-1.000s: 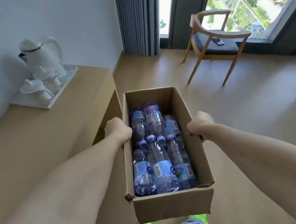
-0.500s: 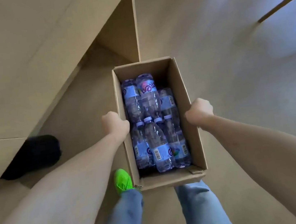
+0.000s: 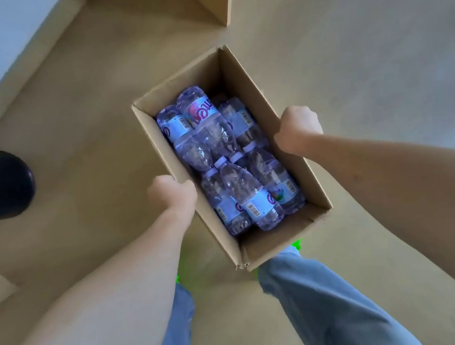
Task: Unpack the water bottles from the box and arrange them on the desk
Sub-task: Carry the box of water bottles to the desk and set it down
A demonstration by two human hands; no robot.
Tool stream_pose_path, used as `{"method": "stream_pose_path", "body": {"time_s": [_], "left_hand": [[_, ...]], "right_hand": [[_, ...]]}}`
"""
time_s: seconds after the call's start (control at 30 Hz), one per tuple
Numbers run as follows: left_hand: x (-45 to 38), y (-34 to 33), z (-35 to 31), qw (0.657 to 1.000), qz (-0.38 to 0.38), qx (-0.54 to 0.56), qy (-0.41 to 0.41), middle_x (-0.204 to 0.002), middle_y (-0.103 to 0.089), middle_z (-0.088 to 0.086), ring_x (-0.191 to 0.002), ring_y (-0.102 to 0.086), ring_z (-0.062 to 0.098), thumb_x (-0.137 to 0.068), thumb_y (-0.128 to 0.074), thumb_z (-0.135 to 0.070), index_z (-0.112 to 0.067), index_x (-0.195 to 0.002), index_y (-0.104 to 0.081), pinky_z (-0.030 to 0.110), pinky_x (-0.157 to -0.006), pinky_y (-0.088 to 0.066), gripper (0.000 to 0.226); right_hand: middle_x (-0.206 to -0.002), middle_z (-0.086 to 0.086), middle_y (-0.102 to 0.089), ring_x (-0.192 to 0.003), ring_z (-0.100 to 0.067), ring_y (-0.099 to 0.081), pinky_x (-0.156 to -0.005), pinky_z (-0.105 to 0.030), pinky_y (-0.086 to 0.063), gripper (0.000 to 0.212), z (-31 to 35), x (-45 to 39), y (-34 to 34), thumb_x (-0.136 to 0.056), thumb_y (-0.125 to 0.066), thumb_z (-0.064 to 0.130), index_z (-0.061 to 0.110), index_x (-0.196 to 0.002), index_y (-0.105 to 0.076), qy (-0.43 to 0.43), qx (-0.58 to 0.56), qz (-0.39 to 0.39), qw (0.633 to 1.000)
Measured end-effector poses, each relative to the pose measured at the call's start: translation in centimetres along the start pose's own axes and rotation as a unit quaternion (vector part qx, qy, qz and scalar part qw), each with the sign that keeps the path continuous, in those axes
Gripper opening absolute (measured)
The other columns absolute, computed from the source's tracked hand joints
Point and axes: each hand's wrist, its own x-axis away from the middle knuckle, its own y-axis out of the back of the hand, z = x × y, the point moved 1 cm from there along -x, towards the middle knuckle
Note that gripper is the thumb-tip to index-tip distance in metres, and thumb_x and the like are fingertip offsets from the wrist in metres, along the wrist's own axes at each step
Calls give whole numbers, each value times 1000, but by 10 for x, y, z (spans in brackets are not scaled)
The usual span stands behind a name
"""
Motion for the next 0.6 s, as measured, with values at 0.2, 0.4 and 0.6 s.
{"method": "stream_pose_path", "body": {"time_s": [0.2,0.4,0.6], "left_hand": [[-36,-49,15,994,15,66,83,-58,-49,3,-43,-37,18,-68,-71,-11,-6,-59,-49,19,-39,-33,24],[-43,-72,26,986,23,105,126,-57,-47,3,-41,-36,19,-71,-68,-5,-8,-56,-42,19,-38,-33,30],[-40,-59,16,976,67,126,163,-99,-65,18,-81,-67,36,-75,-72,-12,-2,-96,-59,44,-66,-60,27]], "right_hand": [[-62,-5,-43,-62,-30,-50,-57,-30,-44,9,20,-50,-34,-74,-61,6,8,-70,-53,47,35,-9,998],[-58,-4,-41,-48,-21,-37,-54,-29,-38,19,8,-58,-66,-76,-60,6,11,-63,-45,29,44,-20,998],[-66,-8,-53,-53,-23,-44,-53,-28,-36,21,7,-44,-61,-85,-64,18,9,-71,-51,-30,4,-21,999]]}}
